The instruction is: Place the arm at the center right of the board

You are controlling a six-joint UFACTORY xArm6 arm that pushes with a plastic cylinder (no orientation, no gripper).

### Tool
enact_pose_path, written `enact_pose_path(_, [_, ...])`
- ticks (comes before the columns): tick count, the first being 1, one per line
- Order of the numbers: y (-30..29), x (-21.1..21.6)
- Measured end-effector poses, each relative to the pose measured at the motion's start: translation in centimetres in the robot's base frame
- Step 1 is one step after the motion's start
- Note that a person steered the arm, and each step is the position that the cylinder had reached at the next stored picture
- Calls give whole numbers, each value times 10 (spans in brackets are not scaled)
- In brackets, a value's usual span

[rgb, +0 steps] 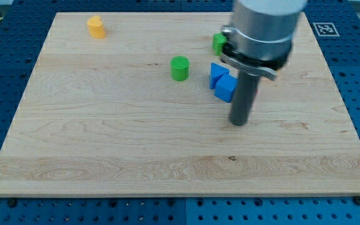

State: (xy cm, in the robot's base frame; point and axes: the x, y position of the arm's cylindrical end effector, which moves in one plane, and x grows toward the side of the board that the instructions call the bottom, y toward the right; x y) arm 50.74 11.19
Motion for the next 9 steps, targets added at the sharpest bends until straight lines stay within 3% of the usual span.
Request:
enact_pose_path(1, [38, 12])
enact_pose_path(6, [111, 13])
enact_pose_path(8, [133, -14])
enact_pose_path(9, [141, -47])
